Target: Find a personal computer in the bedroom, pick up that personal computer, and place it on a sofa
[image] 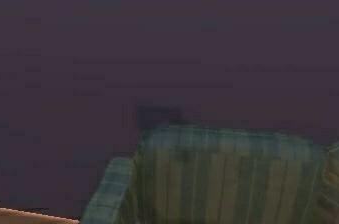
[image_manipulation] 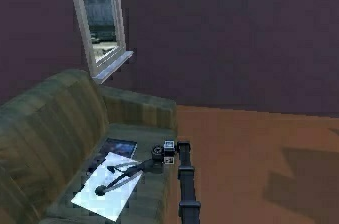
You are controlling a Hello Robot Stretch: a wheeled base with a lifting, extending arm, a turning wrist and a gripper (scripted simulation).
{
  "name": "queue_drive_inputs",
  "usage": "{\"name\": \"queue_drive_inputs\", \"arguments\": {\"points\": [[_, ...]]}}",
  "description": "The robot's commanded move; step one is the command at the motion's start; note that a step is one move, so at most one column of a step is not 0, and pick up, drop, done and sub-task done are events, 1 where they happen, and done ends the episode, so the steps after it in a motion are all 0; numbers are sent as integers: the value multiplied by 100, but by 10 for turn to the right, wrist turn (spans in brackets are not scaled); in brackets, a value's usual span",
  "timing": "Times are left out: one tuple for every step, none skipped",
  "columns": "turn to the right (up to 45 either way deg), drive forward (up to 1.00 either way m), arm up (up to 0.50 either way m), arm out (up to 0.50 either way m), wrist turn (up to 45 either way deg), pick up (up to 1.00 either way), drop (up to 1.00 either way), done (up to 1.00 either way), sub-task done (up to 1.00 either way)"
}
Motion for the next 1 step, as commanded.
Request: {"name": "queue_drive_inputs", "arguments": {"points": [[0, 0, 10, 0, 0, 0, 0, 0, 0]]}}
